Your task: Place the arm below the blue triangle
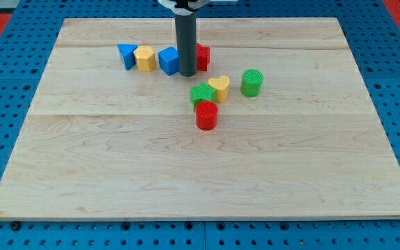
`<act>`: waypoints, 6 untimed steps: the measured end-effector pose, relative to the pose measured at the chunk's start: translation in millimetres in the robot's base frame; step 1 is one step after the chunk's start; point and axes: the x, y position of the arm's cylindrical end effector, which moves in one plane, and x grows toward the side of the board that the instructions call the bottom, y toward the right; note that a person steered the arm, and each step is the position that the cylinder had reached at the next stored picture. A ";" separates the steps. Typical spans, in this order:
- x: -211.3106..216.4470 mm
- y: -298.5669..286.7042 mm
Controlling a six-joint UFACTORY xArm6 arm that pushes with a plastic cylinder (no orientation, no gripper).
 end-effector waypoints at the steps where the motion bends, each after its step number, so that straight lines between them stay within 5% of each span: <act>1: 1.8 0.0; 6: 7.8 -87.9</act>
